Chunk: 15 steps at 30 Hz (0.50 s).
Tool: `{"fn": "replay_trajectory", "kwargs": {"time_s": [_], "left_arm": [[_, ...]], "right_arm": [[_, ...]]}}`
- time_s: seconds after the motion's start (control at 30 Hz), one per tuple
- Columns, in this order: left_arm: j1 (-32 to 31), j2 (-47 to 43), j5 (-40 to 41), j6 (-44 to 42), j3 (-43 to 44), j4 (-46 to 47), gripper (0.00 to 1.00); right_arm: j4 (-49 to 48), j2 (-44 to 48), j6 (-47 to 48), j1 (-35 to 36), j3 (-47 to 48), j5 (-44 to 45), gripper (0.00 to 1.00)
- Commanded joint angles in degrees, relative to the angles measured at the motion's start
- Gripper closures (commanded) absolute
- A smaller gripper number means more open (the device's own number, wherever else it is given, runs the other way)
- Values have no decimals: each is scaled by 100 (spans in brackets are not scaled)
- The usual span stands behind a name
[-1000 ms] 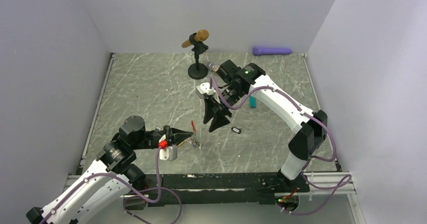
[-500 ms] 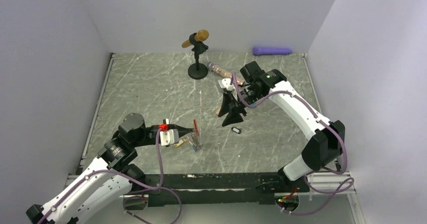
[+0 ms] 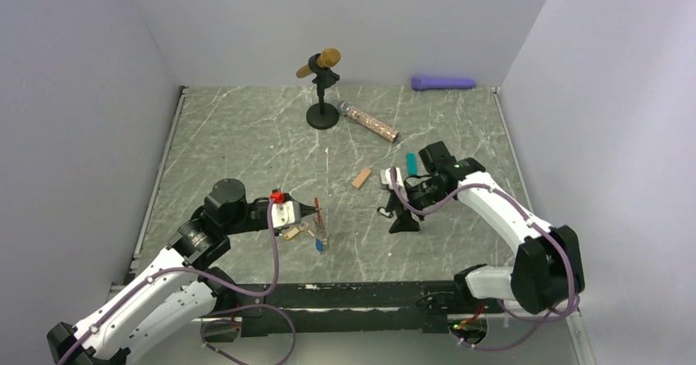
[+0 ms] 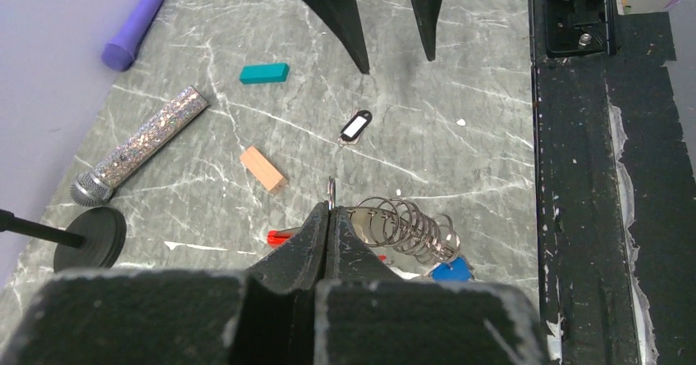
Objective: Put the keys on the keyring
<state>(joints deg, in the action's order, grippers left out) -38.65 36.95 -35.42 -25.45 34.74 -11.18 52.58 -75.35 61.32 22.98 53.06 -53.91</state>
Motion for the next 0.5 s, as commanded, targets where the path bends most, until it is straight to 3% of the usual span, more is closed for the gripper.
{"fn": "replay_trajectory", "kwargs": {"time_s": [0.0,0.23,0.47], "left_arm": [[49,-134,160,87,245,137,100],[54,-107,324,-457,462,-549,100],[89,-488,615,-474,306,-563,100]], "right_arm": [[-835,551,336,-363,-459,403,35],[-2088,104,271,-396,-872,945,34],[-2606,-936,-572,-388,-402,921,42]]}}
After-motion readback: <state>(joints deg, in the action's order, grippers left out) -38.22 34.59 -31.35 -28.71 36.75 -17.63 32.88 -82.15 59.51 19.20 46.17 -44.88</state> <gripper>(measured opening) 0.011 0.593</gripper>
